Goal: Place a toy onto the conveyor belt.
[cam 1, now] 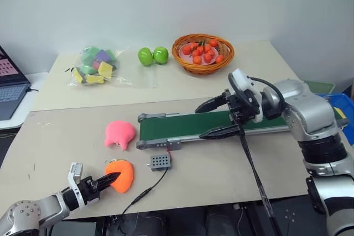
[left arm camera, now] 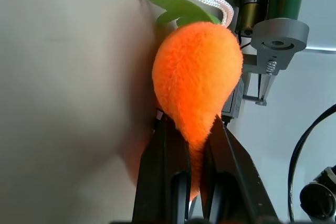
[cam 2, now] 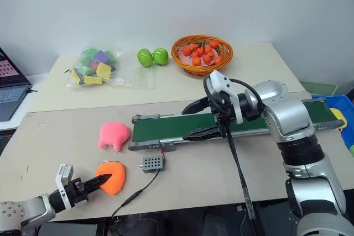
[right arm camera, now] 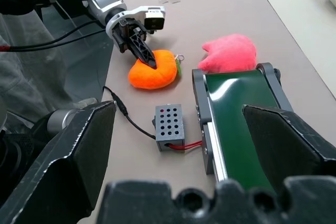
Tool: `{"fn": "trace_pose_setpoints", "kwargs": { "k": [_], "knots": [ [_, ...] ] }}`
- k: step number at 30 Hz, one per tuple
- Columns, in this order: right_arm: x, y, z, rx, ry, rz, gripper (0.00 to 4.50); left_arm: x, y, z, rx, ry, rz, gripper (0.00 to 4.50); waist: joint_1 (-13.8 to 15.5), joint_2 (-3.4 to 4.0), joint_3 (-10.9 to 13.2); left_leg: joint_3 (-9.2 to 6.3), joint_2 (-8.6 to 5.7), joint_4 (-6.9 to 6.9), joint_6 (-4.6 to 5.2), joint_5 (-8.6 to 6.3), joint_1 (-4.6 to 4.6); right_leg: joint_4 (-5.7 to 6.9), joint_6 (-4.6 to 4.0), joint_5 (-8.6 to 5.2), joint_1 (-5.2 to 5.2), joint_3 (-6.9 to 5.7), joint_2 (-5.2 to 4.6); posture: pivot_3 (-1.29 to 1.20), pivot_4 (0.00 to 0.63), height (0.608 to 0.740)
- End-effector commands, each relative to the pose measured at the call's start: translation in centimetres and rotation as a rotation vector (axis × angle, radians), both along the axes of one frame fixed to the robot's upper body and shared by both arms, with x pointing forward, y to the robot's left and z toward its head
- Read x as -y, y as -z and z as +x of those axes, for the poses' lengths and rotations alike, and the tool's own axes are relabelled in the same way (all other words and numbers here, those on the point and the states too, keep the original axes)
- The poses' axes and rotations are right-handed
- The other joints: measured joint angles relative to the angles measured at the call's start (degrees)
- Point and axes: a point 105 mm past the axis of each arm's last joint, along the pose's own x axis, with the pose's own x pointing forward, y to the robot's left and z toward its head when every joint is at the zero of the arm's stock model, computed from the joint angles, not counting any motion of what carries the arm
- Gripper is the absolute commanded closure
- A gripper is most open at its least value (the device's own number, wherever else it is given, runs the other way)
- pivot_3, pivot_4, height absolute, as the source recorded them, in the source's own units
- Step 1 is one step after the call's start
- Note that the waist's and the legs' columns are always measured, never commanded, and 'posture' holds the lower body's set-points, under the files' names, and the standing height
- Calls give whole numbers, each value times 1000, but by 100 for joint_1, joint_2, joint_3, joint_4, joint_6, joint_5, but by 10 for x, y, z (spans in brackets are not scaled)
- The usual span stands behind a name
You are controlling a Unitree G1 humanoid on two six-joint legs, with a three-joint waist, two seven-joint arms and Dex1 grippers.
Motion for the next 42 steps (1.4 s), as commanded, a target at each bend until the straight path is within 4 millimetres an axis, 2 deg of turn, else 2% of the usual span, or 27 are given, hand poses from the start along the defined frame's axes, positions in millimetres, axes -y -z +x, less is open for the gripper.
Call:
{"fn": "trace_pose_setpoints", "kwargs": {
  "k": [1, 5, 8, 11, 15, 18, 20, 22, 24, 26, 29, 32, 35, 38, 42],
  "knots": [
    [-2, -8, -3, 57, -20, 4, 0, -18, -49, 7, 182, -35, 51, 4442, -19, -24, 13, 0, 2, 0, 0, 0, 0, 0, 0, 0, -1, 0, 2, 0, 150, 740],
    [-1, -7, -1, 60, -17, 6, 0, -25, -86, 8, 319, -26, 111, 4442, -82, -42, 14, -3, 14, -1, -4, -3, -12, -3, 0, 0, -10, -3, 13, 0, 150, 740],
    [-2, -6, 0, 61, -20, 11, 0, -12, -103, 12, 393, 37, 150, 4442, -121, -42, 14, -3, 12, -4, -2, -4, -16, -3, 0, 0, -10, -3, 11, 0, 150, 740],
    [-4, -6, 1, 67, -20, 18, 0, 7, -129, 22, 559, 101, 265, 4442, -123, -44, 16, -3, 13, -3, -2, -4, -17, -7, 0, 0, -9, -5, 13, 0, 150, 740],
    [-3, -6, 4, 73, -9, 21, 0, 33, -164, 45, 802, 141, 481, 4442, -113, -45, 16, -3, 13, -1, -3, -4, -17, -13, -1, 0, -7, -4, 12, 0, 150, 740],
    [-2, -5, 5, 76, 0, 21, 0, 40, -192, 66, 928, 88, 618, 4442, -115, -45, 16, -2, 11, 0, -3, -4, -17, -15, -1, 0, -6, -4, 12, 0, 150, 740],
    [-2, -5, 5, 76, 4, 23, 0, 42, -199, 75, 981, 95, 761, 4442, -142, -45, 16, -2, 12, 0, -3, -4, -20, -10, -1, 1, -8, -5, 13, 0, 150, 740],
    [-3, -5, 6, 75, 13, 30, 0, 53, -196, 78, 1071, 204, 948, 4442, -201, -45, 16, 4, 12, -9, -3, -4, -21, -6, -1, 2, -10, -2, 14, 0, 150, 740],
    [-3, -4, 8, 76, 22, 35, 0, 64, -182, 76, 1172, 363, 1132, 4442, -214, -44, 16, 5, 12, -15, -3, -4, -22, -9, -1, 2, -12, -3, 15, 0, 150, 740],
    [-4, -3, 9, 77, 27, 37, 0, 64, -170, 81, 1237, 456, 1304, 4442, -203, -43, 17, 8, 11, -25, -3, -4, -21, -15, -2, 2, -13, -3, 14, 0, 150, 740],
    [-5, -3, 11, 80, 31, 40, 0, 63, -159, 88, 1431, 595, 1603, 4442, -150, -41, 18, 8, 14, -30, -3, -3, -22, -54, -4, 3, -13, -5, 19, 0, 150, 740],
    [-5, -3, 12, 82, 34, 41, 0, 72, -147, 81, 1638, 778, 1721, 4442, -124, -41, 19, 10, 25, -34, -4, -3, -24, -75, -13, 11, -12, -9, 30, 0, 150, 740],
    [-5, -3, 13, 87, 39, 44, 0, 77, -141, 81, 1811, 855, 1832, 4442, -122, -41, 19, 10, 30, -42, -3, -3, -26, -88, -12, 14, -12, -10, 35, 0, 150, 740],
    [-6, -3, 13, 89, 43, 47, 0, 82, -135, 83, 1974, 902, 1925, 4442, -122, -41, 19, 10, 34, -45, -3, -3, -29, -88, -11, 15, -14, -15, 40, 0, 150, 740],
    [-4, -3, 13, 92, 54, 48, 0, 86, -128, 88, 2079, 912, 1983, 4442, -129, -41, 19, 12, 34, -44, -3, -3, -29, -85, -10, 16, -13, -15, 42, 0, 150, 740]
  ]
}}
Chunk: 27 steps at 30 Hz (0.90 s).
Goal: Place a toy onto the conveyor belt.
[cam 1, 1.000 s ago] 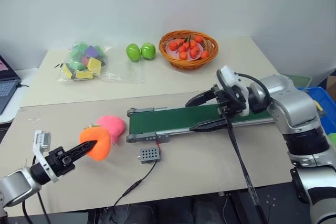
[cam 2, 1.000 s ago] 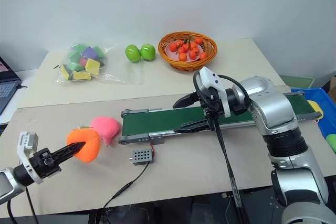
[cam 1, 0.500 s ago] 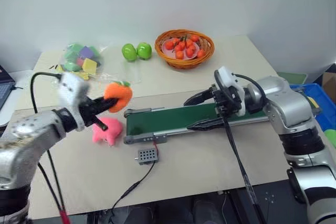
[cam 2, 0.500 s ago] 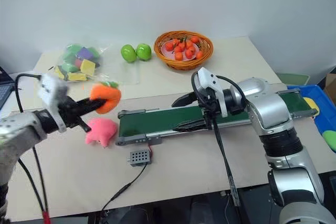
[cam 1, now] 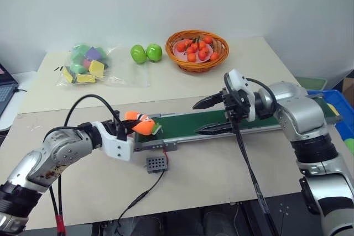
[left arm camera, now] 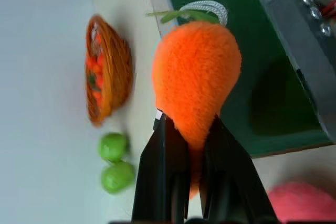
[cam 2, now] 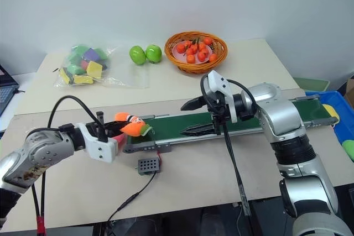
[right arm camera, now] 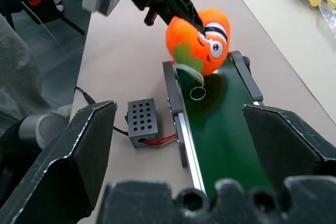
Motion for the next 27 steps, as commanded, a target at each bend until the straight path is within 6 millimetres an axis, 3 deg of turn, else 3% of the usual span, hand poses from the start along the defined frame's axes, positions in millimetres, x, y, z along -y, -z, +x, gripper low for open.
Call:
{"fn": "trace_pose_setpoints", "kwargs": {
  "k": [1, 5, 13, 14, 18, 23, 24, 27],
  "knots": [
    [0, -10, -2, 58, -5, 15, 0, 6, -4, 5, 110, 56, 16, 4442, 1, 0, 0, 1, 0, 0, 0, 0, 0, 1, 0, 0, 0, 0, 0, 0, 150, 740],
    [0, -10, -2, 62, 0, 16, 0, 9, -7, 14, 159, 69, 8, 4442, -2, 0, 0, -1, -1, 2, 1, 0, 0, 9, 2, 1, 0, -2, 3, 0, 150, 740],
    [2, -11, -2, 70, 14, 18, 0, 18, 12, 21, 96, 108, 7, 4442, -16, 0, 0, 0, -3, 8, 1, 1, 0, 33, 5, 3, -1, -2, 4, 0, 150, 740],
    [2, -11, -2, 71, 17, 17, 0, 19, 13, 21, 79, 111, 1, 3681, -17, 0, 0, 0, -4, 9, 1, 1, 0, 35, 5, 3, -1, -2, 4, 0, 150, 740],
    [4, -11, -2, 75, 28, 13, 0, 16, 19, 25, 45, 81, -3, 2264, -16, 0, 0, 0, -3, 14, 1, 1, 0, 42, 5, 3, -1, -1, 3, 0, 150, 740],
    [6, -11, -2, 77, 34, 8, 0, 8, 4, 29, -71, -14, -159, 322, -22, 0, 0, -1, -2, 20, 1, 1, 1, 48, 6, 3, -1, -1, 3, 0, 150, 740],
    [6, -11, -2, 77, 35, 7, 0, 6, 3, 29, -115, -33, -191, 72, -30, 0, 0, -1, -2, 21, 1, 1, 0, 50, 5, 3, -1, -1, 4, 0, 150, 740],
    [9, -12, -1, 79, 39, 2, 0, 0, -5, 20, -260, -70, -250, 72, -52, 0, 0, 0, 0, 31, 2, 0, 0, 67, 6, 3, -6, 1, 3, 0, 150, 740]
  ]
}}
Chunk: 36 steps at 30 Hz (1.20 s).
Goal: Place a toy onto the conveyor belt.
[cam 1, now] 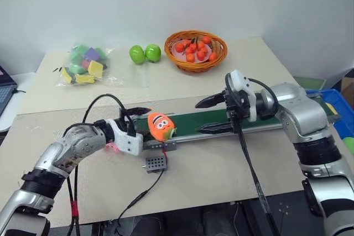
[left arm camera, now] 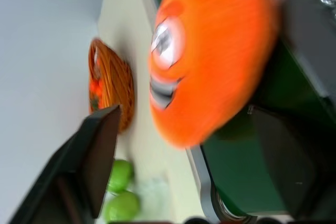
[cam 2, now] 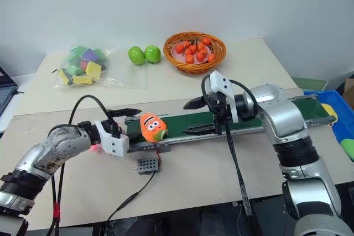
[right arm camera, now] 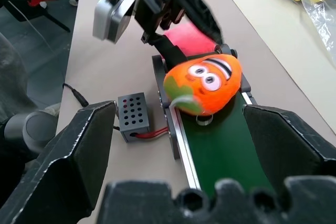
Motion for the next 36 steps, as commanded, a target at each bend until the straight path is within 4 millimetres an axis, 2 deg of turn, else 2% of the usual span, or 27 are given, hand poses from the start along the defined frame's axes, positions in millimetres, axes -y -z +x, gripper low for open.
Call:
{"fn": "trace_pose_setpoints", "kwargs": {
  "k": [1, 4, 7, 10, 14, 18, 23, 26, 29, 36],
  "knots": [
    [5, -14, -2, 61, -4, 9, 0, -7, -21, -14, -160, -11, -76, 72, -17, 0, 0, -1, 2, 2, 0, 0, -1, 3, 0, 0, -1, 0, 0, 0, 150, 740],
    [10, -16, 0, 69, 8, 2, 0, -10, -37, -24, -370, -68, -202, 72, -21, 1, 1, 0, 3, 7, 1, -1, -2, 10, 0, 0, -3, 2, 0, 0, 150, 740],
    [20, -18, 3, 86, 50, -13, 0, -4, -53, -35, -585, -100, -359, 72, 1, 0, 2, -1, 3, 14, 4, -2, 0, 14, 1, -1, 2, 1, 2, 0, 150, 740],
    [30, -22, 6, 103, 92, -24, 0, 4, -64, -45, -711, -86, -452, 72, 0, -2, 3, -1, 3, 14, 6, -4, 0, 13, 1, -1, 3, 1, 3, 0, 150, 740],
    [53, -33, 7, 147, 193, -47, 0, 4, -71, -53, -845, -93, -517, 72, 10, -2, 5, -1, 3, 14, 5, -4, -1, 11, 0, -1, 2, 0, 4, 0, 150, 740],
    [65, -41, 2, 161, 240, -54, 0, 5, -87, -50, -852, -76, -579, 72, 20, -3, 5, 1, 4, 14, 4, -3, 0, 10, -1, -1, 4, 1, 4, 0, 150, 740],
    [69, -44, 1, 172, 274, -41, 0, 11, -97, -36, -802, -69, -603, 72, 11, -3, 5, 5, 6, 14, 4, -3, 2, 8, -2, -1, 6, 5, 5, 0, 150, 740],
    [66, -43, 2, 172, 278, -29, 0, 2, -95, -17, -707, -144, -593, 72, 19, -3, 5, 5, 5, 14, 4, -3, 1, 6, -2, -1, 7, 5, 5, 0, 150, 740],
    [61, -42, 2, 170, 279, -11, 0, -6, -96, -7, -677, -186, -631, 72, 11, -3, 5, 7, 5, 12, 4, -3, 2, 4, -2, -1, 6, 6, 5, 0, 150, 740],
    [64, -44, 5, 181, 297, -9, 0, 4, -99, -14, -729, -149, -652, 72, 40, -6, 7, 5, 5, 14, 4, -4, -1, 1, -2, 0, 6, 5, 4, 0, 150, 740]
  ]
}}
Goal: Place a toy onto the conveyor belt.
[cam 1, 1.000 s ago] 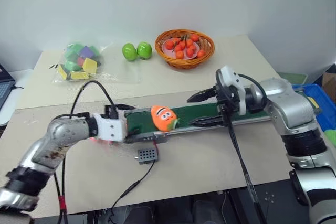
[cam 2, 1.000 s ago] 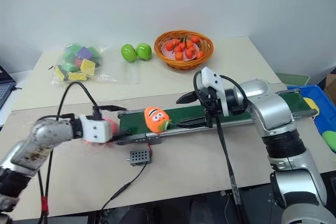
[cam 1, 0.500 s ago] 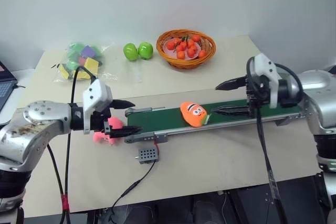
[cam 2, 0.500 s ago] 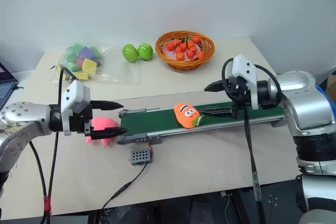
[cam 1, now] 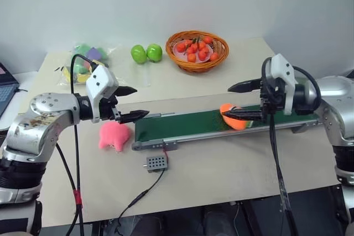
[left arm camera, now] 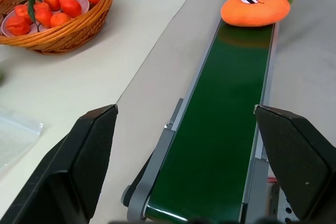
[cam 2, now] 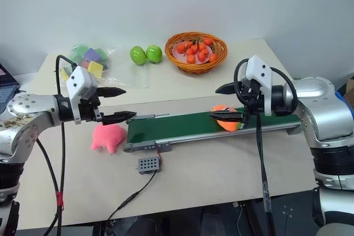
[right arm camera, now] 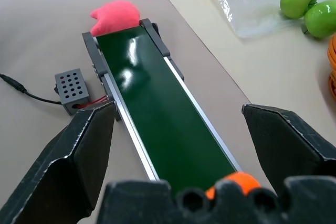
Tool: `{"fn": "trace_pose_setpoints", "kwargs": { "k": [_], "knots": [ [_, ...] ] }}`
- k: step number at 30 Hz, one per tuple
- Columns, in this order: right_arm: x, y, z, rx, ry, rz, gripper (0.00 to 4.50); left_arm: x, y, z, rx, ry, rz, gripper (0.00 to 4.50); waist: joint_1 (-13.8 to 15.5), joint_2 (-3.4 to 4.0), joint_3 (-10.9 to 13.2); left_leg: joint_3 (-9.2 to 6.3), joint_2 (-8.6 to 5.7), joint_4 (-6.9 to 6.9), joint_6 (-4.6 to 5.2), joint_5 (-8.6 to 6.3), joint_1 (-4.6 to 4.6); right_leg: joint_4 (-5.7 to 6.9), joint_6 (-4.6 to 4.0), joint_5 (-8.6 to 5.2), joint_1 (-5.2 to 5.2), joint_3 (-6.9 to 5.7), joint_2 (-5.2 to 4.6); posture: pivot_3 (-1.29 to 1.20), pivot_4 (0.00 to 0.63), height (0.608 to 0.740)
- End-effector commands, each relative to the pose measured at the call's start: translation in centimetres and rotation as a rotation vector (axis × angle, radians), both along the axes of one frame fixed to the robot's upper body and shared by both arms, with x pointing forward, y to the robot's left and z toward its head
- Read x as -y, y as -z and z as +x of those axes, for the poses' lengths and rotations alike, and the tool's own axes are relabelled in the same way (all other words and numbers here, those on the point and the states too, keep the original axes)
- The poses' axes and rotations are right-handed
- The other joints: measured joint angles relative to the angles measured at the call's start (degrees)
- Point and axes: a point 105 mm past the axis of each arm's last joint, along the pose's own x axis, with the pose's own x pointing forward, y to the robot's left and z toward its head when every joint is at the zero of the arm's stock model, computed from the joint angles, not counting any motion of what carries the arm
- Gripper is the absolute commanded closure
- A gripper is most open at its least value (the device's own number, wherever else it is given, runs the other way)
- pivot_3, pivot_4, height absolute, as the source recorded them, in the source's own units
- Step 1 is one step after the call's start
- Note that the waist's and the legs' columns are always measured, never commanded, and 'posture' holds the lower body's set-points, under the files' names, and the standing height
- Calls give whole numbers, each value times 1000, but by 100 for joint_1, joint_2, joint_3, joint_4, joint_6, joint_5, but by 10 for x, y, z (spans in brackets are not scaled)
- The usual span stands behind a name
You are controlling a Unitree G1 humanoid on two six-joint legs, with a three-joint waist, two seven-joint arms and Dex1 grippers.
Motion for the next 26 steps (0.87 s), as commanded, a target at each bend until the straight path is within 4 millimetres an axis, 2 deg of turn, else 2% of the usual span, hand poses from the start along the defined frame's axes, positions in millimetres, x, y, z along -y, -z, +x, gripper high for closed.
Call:
{"fn": "trace_pose_setpoints", "kwargs": {
  "k": [1, 14, 26],
  "knots": [
    [2, -16, -1, 61, 3, 21, 0, 6, -18, -6, 46, 34, -19, 72, -1, 0, 0, 0, 0, 0, 0, 0, 0, 1, 0, 0, 0, 0, 0, 0, 150, 740],
    [5, -18, 1, 74, 15, 23, 0, 21, -47, -5, 135, 78, -67, 72, -6, -1, 0, 0, 0, 3, 0, 0, 0, 3, 0, 0, 0, 1, 0, 0, 150, 740],
    [3, -16, 3, 71, 16, 33, 0, 24, -53, 0, 197, 69, -47, 72, -6, -1, 0, 1, 0, 4, 0, 0, 0, 3, 0, 0, 1, 1, 0, 0, 150, 740]
  ]
}}
